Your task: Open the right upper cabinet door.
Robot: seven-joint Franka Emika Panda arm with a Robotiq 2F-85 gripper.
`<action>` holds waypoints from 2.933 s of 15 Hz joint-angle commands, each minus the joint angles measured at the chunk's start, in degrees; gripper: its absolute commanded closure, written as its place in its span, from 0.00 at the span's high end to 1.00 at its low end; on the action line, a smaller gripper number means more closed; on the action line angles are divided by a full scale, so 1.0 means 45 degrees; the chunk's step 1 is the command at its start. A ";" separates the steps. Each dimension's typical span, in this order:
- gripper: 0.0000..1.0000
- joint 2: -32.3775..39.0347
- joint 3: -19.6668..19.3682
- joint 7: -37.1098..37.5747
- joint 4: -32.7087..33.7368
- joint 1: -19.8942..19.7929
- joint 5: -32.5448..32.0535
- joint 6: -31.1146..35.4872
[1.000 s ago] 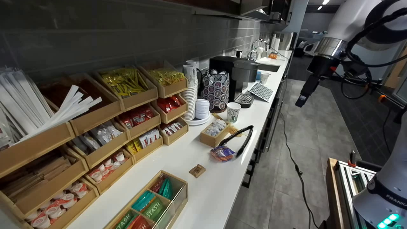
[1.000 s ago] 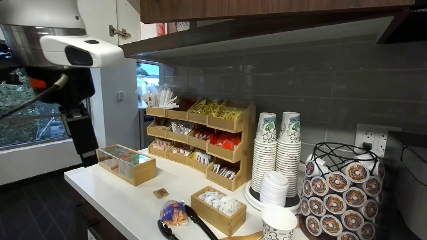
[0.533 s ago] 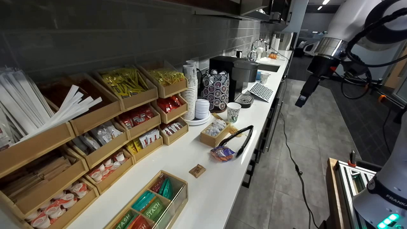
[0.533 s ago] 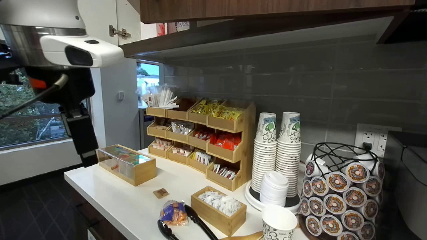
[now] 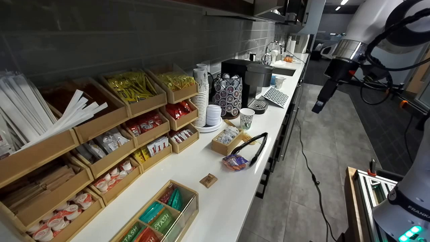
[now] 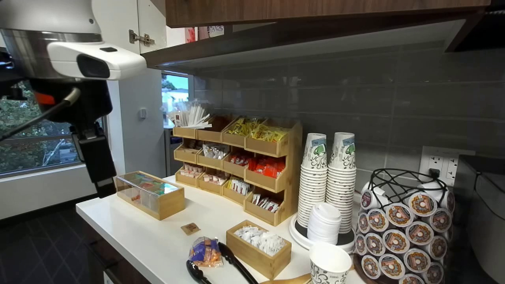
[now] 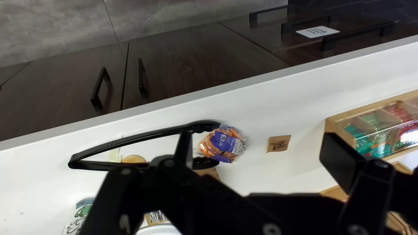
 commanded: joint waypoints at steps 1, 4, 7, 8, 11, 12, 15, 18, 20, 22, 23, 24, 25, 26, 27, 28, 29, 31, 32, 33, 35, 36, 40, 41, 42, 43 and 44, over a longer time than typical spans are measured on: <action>1.00 0.0033 0.0166 -0.0137 0.0036 -0.0199 0.0158 -0.0056; 1.00 0.0033 0.0166 -0.0137 0.0035 -0.0199 0.0158 -0.0056; 1.00 0.0033 0.0166 -0.0137 0.0036 -0.0199 0.0158 -0.0056; 1.00 0.0033 0.0166 -0.0137 0.0036 -0.0199 0.0158 -0.0056; 1.00 0.0033 0.0166 -0.0137 0.0036 -0.0199 0.0158 -0.0056; 1.00 0.0033 0.0166 -0.0137 0.0036 -0.0199 0.0158 -0.0056; 1.00 0.0033 0.0166 -0.0137 0.0036 -0.0199 0.0158 -0.0056; 1.00 0.0033 0.0166 -0.0137 0.0036 -0.0199 0.0158 -0.0056; 1.00 0.0033 0.0166 -0.0137 0.0036 -0.0199 0.0158 -0.0056; 1.00 0.0033 0.0166 -0.0137 0.0036 -0.0199 0.0158 -0.0056; 1.00 0.0033 0.0166 -0.0137 0.0036 -0.0199 0.0158 -0.0056; 1.00 0.0033 0.0166 -0.0137 0.0036 -0.0199 0.0158 -0.0056; 1.00 -0.0797 0.0643 0.0306 0.0092 -0.0380 -0.0068 -0.0341; 1.00 -0.1555 0.1061 0.0601 0.0081 -0.0343 -0.0059 -0.0549; 1.00 -0.2073 0.1491 0.0819 0.0156 -0.0288 -0.0079 -0.0565; 1.00 -0.2520 0.1932 0.1091 0.0322 -0.0183 -0.0068 -0.0620; 1.00 -0.2870 0.2444 0.1321 0.0491 -0.0023 -0.0086 -0.0376; 1.00 -0.3199 0.3431 0.1923 0.1025 0.0110 -0.0174 0.0066; 1.00 -0.3262 0.3931 0.2256 0.1289 0.0004 -0.0340 0.0529; 1.00 -0.3289 0.4307 0.2562 0.1565 -0.0093 -0.0461 0.0937; 1.00 -0.2885 0.4802 0.3003 0.2109 -0.0471 -0.0825 0.2240; 1.00 -0.2433 0.4914 0.3177 0.2487 -0.0710 -0.1047 0.2884; 1.00 -0.0700 0.5295 0.3675 0.3561 -0.1669 -0.1922 0.4817; 1.00 -0.1990 0.4909 0.3399 0.2758 -0.0956 -0.1755 0.4292; 1.00 -0.1540 0.4958 0.3470 0.2998 -0.1155 -0.1907 0.4565; 1.00 -0.1165 0.4989 0.3494 0.3187 -0.1281 -0.1976 0.4692; 1.00 -0.0896 0.5004 0.3509 0.3340 -0.1342 -0.2017 0.4711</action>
